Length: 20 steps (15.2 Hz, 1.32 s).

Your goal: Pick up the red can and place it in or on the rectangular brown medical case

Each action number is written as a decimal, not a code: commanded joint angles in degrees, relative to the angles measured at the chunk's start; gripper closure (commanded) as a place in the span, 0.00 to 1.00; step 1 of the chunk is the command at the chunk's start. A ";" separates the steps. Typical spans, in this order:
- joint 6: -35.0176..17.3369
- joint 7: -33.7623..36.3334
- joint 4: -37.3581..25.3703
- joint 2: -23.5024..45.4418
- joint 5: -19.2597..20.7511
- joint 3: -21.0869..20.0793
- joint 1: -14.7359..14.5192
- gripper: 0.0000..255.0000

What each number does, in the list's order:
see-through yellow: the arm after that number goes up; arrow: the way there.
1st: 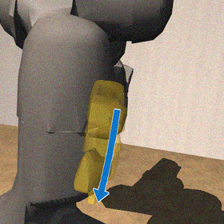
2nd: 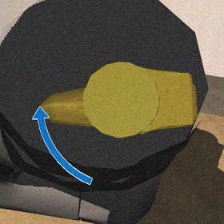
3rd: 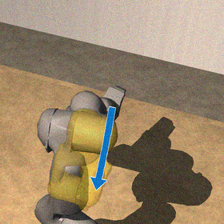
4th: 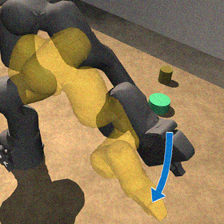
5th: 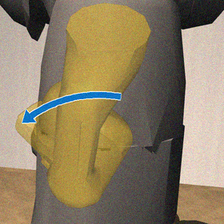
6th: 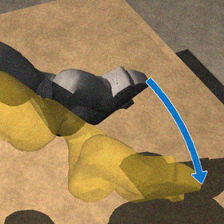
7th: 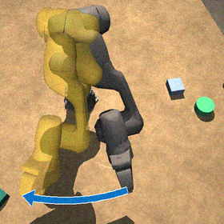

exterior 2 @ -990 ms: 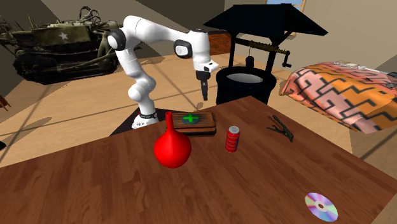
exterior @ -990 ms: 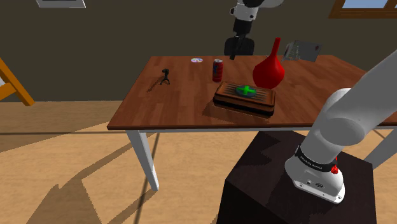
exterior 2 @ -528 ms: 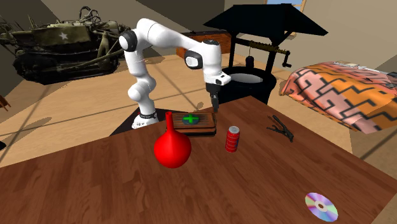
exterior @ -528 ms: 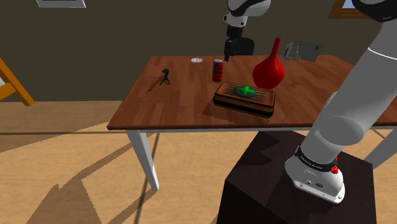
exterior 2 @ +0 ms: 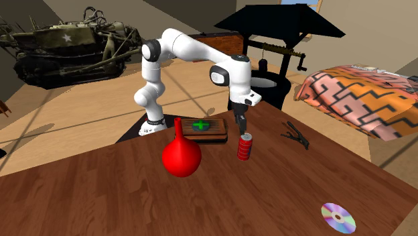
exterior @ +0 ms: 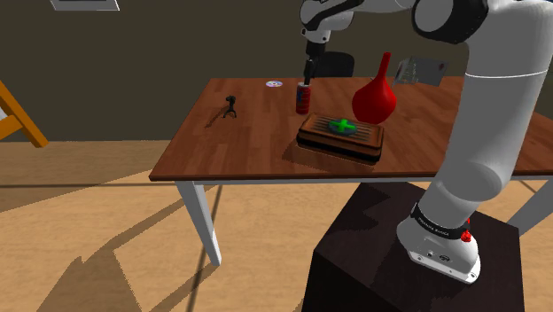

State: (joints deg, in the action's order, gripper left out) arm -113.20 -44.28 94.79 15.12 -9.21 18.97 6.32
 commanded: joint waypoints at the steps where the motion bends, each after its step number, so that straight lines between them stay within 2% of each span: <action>1: 0.60 -1.73 -5.43 5.11 -1.49 -0.13 1.28 0.00; 2: 1.12 -2.43 -8.15 7.42 -2.09 -0.24 1.99 0.00; 10: -3.76 -2.97 -5.02 9.26 -2.89 -0.72 1.98 0.00; 18: -3.75 -2.97 -5.03 9.26 -2.89 -0.72 1.98 0.00; 19: -3.75 -2.97 -5.03 9.26 -2.89 -0.72 1.98 1.00; 20: -3.75 -2.97 -5.03 9.26 -2.89 -0.72 1.98 1.00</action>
State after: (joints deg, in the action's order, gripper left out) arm -116.95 -47.25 89.74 24.32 -12.12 18.22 8.27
